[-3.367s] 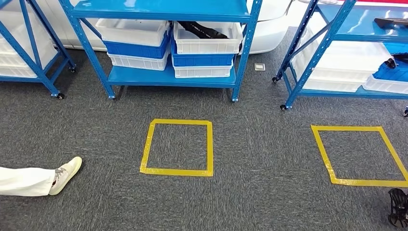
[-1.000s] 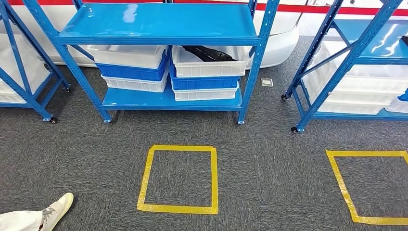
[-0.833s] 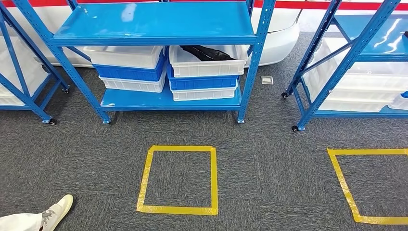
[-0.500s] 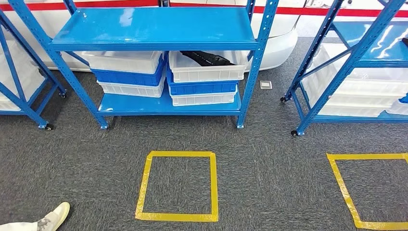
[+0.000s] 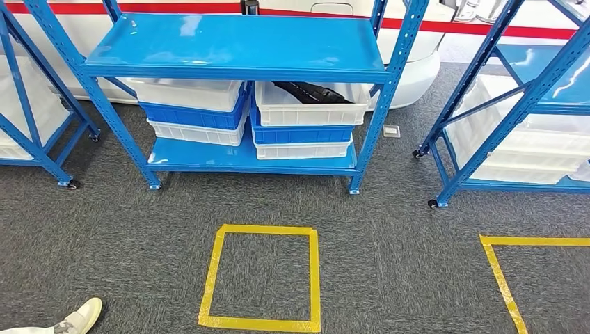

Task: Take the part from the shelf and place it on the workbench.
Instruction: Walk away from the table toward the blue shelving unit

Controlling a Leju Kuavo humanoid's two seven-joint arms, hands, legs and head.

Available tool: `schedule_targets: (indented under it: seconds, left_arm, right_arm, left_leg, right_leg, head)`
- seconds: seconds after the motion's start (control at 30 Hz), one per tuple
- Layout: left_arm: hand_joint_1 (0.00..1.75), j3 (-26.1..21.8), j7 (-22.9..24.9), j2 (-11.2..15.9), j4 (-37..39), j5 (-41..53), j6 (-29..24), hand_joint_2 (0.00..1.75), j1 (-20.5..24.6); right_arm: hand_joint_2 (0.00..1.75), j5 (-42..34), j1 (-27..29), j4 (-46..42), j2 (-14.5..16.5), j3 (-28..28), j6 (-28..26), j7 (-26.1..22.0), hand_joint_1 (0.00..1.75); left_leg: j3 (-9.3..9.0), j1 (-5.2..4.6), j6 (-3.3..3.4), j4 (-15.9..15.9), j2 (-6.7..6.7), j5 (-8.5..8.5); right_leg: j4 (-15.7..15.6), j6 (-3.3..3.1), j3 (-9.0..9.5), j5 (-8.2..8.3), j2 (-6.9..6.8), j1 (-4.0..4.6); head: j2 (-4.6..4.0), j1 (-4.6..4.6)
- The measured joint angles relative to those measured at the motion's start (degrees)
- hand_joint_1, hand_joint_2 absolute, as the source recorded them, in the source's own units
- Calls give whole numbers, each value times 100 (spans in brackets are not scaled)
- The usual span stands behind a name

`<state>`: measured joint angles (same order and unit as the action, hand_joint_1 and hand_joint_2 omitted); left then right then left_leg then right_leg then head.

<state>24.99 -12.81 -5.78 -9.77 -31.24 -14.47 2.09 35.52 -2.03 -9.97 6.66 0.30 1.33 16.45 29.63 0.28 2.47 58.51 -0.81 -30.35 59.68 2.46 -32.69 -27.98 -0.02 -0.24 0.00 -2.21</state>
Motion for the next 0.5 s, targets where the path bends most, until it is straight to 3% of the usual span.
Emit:
schedule_targets:
  seconds: [0.07, 0.17, 0.23, 0.3, 0.33, 0.37, 0.43, 0.5]
  left_arm:
    - [0, -1, -3, -4, 0, -34, -24, 0, 2]
    - [0, -5, -27, -4, -4, -55, -46, 0, 11]
    - [0, -8, -41, -2, -6, -64, -49, 0, 11]
    - [0, -11, -46, 1, -5, -82, -50, 0, -1]
    - [0, -12, -49, 3, -4, -91, -51, 0, -9]
    - [0, -14, -52, 5, -4, -97, -52, 0, -16]
    - [0, -15, -60, 10, -4, -103, -58, 0, -21]
    - [0, -17, -65, 14, -3, -119, -64, 0, -13]
  right_arm:
    - [0, 24, -3, 1, -7, 1, 24, -2, 0]
    - [0, 58, -13, -2, 0, 3, 53, -5, 0]
    - [0, 74, -12, -4, 3, 3, 66, -8, 0]
    - [0, 82, -6, -4, 2, 3, 69, -10, 0]
    - [0, 84, 0, -4, 2, 3, 69, -10, 0]
    - [0, 86, 8, -4, 2, 3, 69, -13, 0]
    - [0, 88, 20, -4, 3, 3, 69, -20, 0]
    - [0, 96, 18, -3, 3, 3, 69, -23, 0]
  left_leg:
    - [-30, -9, -64, -17, -2, -57]
    - [-25, 5, -159, 93, 21, -152]
    - [265, 23, -219, 655, 39, -378]
    - [776, 47, -264, 1400, 47, -571]
    - [966, 56, -277, 1581, 51, -530]
    - [1047, 63, -282, 1537, 56, -359]
    - [902, 72, -264, 911, 66, 172]
    - [671, 49, -212, 325, 69, 436]
  right_leg:
    - [-120, -112, 61, -2, 2, 35]
    - [-209, -217, 177, -12, 15, -16]
    - [-255, -283, 280, -50, 7, -47]
    - [-258, -321, 361, -126, 1, -50]
    - [-258, -322, 409, -172, 7, -52]
    - [-258, -313, 465, -222, 16, -55]
    - [-261, -279, 585, -334, 30, -63]
    - [-273, -217, 682, -453, 34, -39]
  head:
    - [0, 4]
    - [0, 10]
    - [0, 21]
    - [0, 28]
    - [0, 28]
    - [0, 29]
    - [0, 28]
    - [0, 26]
